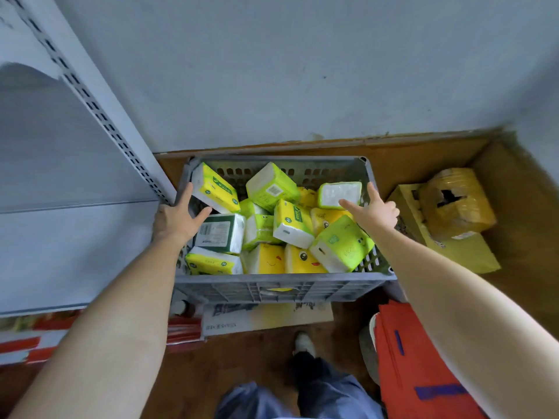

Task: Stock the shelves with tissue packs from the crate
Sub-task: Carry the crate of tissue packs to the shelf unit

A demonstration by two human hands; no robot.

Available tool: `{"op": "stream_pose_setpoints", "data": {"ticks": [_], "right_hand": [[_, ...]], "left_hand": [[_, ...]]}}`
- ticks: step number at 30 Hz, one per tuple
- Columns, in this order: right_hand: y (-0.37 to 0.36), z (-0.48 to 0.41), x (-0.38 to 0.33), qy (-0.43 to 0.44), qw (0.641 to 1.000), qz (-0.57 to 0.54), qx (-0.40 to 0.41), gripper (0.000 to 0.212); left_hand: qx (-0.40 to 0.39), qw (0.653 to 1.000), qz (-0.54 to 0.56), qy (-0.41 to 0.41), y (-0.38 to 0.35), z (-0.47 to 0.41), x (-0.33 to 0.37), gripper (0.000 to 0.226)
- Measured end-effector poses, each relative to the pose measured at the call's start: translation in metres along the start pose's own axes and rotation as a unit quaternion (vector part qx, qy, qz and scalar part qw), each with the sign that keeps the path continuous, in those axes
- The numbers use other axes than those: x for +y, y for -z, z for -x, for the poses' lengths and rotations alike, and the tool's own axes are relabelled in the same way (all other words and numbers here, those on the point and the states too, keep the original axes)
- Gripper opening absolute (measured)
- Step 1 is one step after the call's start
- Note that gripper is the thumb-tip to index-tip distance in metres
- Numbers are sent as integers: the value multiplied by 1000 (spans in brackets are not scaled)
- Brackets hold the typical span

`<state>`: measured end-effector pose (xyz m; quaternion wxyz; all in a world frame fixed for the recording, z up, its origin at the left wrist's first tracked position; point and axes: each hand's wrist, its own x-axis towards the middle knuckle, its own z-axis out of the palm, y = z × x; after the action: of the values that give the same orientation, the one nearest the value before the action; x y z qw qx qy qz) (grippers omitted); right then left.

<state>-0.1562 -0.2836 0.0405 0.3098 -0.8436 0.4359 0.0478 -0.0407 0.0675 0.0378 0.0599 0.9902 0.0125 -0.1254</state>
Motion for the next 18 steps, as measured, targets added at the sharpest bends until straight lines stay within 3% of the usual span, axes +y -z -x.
{"op": "stream_pose_setpoints", "data": {"ticks": [10,18], "right_hand": [[30,159,41,-21,995,-46,84,90],[44,274,128,-119,985,-74,95,91]], "left_hand": [[42,994,-3,-104,44,84,-50,76],[17,979,-42,-198,51,165,-43,75]]}}
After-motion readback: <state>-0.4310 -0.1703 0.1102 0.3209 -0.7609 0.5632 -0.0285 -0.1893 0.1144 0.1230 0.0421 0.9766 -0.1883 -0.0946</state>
